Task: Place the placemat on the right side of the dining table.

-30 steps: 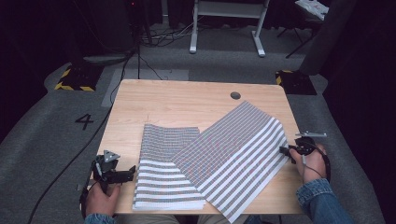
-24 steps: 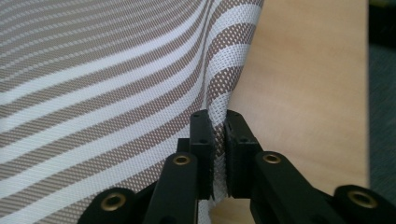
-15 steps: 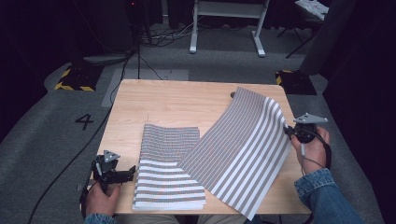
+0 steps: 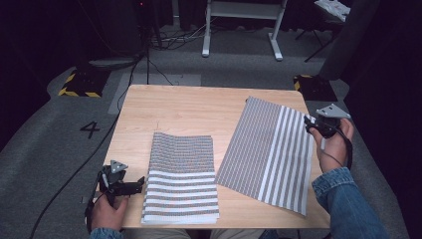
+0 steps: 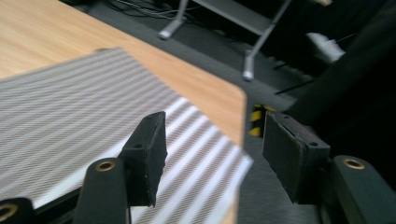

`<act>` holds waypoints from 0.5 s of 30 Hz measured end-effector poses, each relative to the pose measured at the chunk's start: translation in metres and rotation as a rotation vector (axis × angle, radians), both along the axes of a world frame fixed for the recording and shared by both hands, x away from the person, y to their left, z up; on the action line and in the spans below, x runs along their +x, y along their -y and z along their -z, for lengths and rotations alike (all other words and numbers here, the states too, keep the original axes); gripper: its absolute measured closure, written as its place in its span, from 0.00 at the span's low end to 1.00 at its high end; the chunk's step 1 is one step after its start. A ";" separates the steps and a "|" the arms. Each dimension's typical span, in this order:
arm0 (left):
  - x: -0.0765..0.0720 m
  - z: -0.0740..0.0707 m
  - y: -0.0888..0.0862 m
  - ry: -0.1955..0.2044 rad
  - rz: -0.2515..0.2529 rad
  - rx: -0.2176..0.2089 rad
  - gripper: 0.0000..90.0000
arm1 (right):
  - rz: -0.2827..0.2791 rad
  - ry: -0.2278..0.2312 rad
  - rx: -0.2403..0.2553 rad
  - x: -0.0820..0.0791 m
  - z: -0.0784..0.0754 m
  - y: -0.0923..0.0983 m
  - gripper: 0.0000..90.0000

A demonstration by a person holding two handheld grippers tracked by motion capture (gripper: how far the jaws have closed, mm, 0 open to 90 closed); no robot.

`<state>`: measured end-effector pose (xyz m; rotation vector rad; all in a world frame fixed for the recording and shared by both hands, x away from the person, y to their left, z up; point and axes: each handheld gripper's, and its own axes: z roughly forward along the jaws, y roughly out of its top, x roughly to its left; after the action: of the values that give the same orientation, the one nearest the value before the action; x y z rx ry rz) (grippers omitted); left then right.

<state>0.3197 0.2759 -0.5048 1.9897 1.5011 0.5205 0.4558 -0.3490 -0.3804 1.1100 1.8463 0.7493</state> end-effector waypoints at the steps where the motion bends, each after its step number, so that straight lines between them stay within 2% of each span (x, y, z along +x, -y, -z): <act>1: 0.000 0.000 0.000 0.000 0.000 0.000 0.00 | -0.033 -0.033 0.074 -0.010 0.000 -0.006 0.46; 2: 0.000 0.000 0.000 0.000 0.000 0.000 0.00 | -0.052 -0.053 0.091 -0.015 0.000 -0.009 0.46; 3: 0.000 0.000 0.000 0.000 0.000 0.000 0.00 | -0.052 -0.053 0.091 -0.015 0.000 -0.009 0.46; 4: 0.000 0.000 0.000 0.000 -0.003 -0.001 0.00 | -0.075 -0.069 0.102 -0.021 -0.001 -0.013 0.46; 5: 0.000 0.000 0.000 -0.002 -0.002 -0.002 0.00 | -0.120 -0.100 0.130 -0.033 -0.002 -0.023 0.47; 6: 0.000 0.000 0.000 -0.002 -0.002 -0.002 0.00 | -0.120 -0.100 0.130 -0.033 -0.002 -0.023 0.47; 7: 0.001 0.000 0.000 -0.002 0.000 -0.002 0.00 | -0.168 -0.141 0.128 -0.047 -0.003 -0.035 0.48; 8: 0.001 0.000 0.000 -0.002 0.001 -0.001 0.00 | -0.191 -0.162 0.139 -0.054 -0.002 -0.042 0.48; 9: 0.001 0.000 0.000 -0.002 0.001 -0.001 0.00 | -0.191 -0.162 0.139 -0.054 -0.002 -0.042 0.48; 10: 0.001 0.000 0.000 -0.002 0.001 -0.002 0.00 | -0.238 -0.198 0.148 -0.067 0.000 -0.056 0.48; 11: 0.001 0.000 0.000 -0.002 0.001 -0.001 0.00 | -0.238 -0.198 0.148 -0.067 0.000 -0.056 0.48; 12: 0.001 0.000 0.000 -0.002 0.001 -0.001 0.00 | -0.261 -0.212 0.152 -0.073 0.001 -0.063 0.48; 13: 0.001 0.000 0.000 -0.002 0.001 -0.001 0.00 | -0.300 -0.244 0.180 -0.085 0.004 -0.079 0.48; 14: 0.001 0.000 0.000 -0.002 0.001 -0.001 0.00 | -0.300 -0.244 0.180 -0.085 0.004 -0.079 0.48; 15: 0.001 0.000 0.000 -0.002 0.001 -0.001 0.00 | -0.342 -0.271 0.186 -0.094 0.008 -0.095 0.47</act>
<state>0.3209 0.2755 -0.5048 1.9903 1.5008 0.5175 0.3615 -0.2542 -0.3882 1.0644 2.2695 1.0237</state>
